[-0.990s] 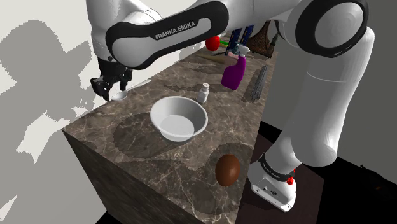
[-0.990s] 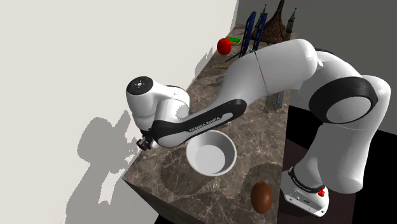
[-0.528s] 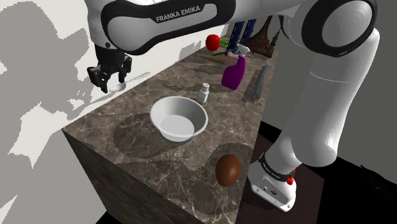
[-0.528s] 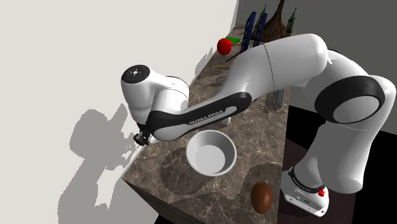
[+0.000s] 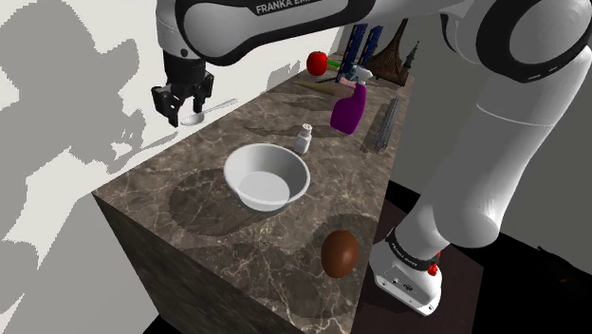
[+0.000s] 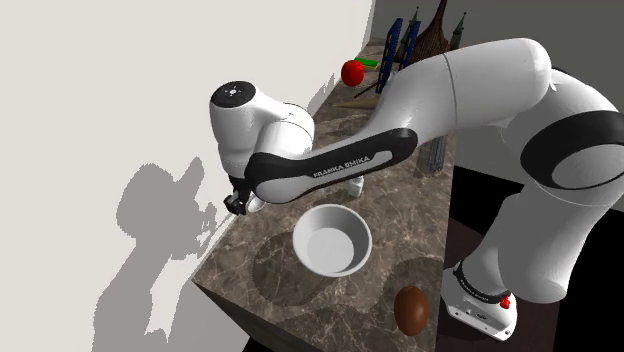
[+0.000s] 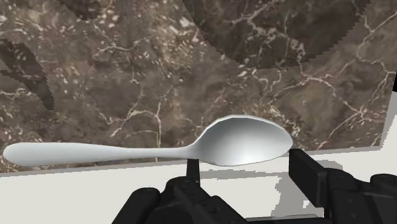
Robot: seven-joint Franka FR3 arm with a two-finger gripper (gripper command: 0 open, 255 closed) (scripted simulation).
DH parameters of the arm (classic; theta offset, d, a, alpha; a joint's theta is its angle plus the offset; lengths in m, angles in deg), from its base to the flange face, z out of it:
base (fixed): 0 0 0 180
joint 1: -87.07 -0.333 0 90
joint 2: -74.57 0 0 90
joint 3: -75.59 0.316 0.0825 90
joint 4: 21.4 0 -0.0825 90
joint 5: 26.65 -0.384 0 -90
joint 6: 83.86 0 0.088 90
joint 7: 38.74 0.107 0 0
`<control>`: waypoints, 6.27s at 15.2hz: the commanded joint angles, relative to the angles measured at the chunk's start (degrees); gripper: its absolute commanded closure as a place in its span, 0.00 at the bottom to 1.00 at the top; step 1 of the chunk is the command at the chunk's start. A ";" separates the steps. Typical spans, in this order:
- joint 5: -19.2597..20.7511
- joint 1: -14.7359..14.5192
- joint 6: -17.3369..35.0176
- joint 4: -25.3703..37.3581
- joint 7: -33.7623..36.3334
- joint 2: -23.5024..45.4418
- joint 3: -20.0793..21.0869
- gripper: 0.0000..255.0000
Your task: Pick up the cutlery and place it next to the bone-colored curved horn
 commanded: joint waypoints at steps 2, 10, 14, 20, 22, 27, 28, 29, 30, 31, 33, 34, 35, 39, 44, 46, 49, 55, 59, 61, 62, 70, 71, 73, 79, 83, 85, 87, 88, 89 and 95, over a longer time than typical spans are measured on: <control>-2.04 2.48 1.62 -5.56 -3.83 -4.50 -0.87 1.00; -6.83 7.98 5.02 -18.20 -15.50 -14.83 -5.18 1.00; -8.43 10.24 5.90 -22.85 -21.55 -18.85 -8.14 1.00; -9.75 13.49 6.52 -27.84 -30.64 -23.35 -13.23 1.00; -9.95 14.60 6.58 -28.98 -33.66 -24.42 -15.03 1.00; -10.10 17.41 6.52 -30.67 -41.20 -26.11 -19.72 1.00; -10.10 17.98 6.48 -30.81 -42.72 -26.27 -20.68 1.00; -10.10 18.55 6.43 -30.89 -44.23 -26.38 -21.64 1.00; -10.10 19.11 6.37 -30.90 -45.75 -26.42 -22.60 1.00; -10.10 19.67 6.30 -30.84 -47.27 -26.40 -23.58 1.00; -10.13 20.77 6.13 -30.52 -50.32 -26.19 -25.53 1.00; -10.17 21.31 6.04 -30.26 -51.86 -25.99 -26.51 1.00; -10.23 21.86 5.93 -29.94 -53.40 -25.73 -27.48 1.00; -10.71 23.94 5.40 -27.98 -59.63 -24.08 -31.36 1.00; -12.14 26.45 4.41 -24.05 -67.62 -20.66 -36.03 1.00; -13.04 27.46 3.87 -22.03 -70.89 -18.87 -37.81 1.00; -14.79 29.04 2.86 -18.48 -75.85 -15.74 -40.32 1.00; -19.63 33.02 -0.12 -9.49 -85.79 -7.85 -44.43 1.00; -23.53 36.73 -3.03 -1.95 -92.02 -1.49 -46.15 1.00; -25.54 38.97 -4.79 2.36 -94.87 1.98 -46.68 1.00; -26.53 40.19 -5.75 4.66 -96.20 3.78 -46.85 1.00; -30.70 45.36 -7.22 12.24 -101.25 11.63 -46.70 1.00; -30.87 45.35 -6.56 11.72 -101.43 11.82 -46.62 1.00; -31.23 45.35 -5.27 10.74 -101.81 12.22 -46.46 1.00; -32.46 45.48 -1.53 8.19 -103.01 13.68 -45.88 1.00; -33.41 45.67 0.85 6.79 -103.87 14.86 -45.40 1.00; -33.91 45.79 2.01 6.18 -104.31 15.51 -45.14 1.00; -34.56 45.96 3.40 5.50 -104.87 16.35 -44.79 1.00; -34.56 45.96 3.41 5.49 -104.87 16.35 -44.79 1.00; -34.56 45.96 3.40 5.50 -104.87 16.35 -44.79 1.00; -34.56 45.96 3.40 5.50 -104.87 16.35 -44.79 1.00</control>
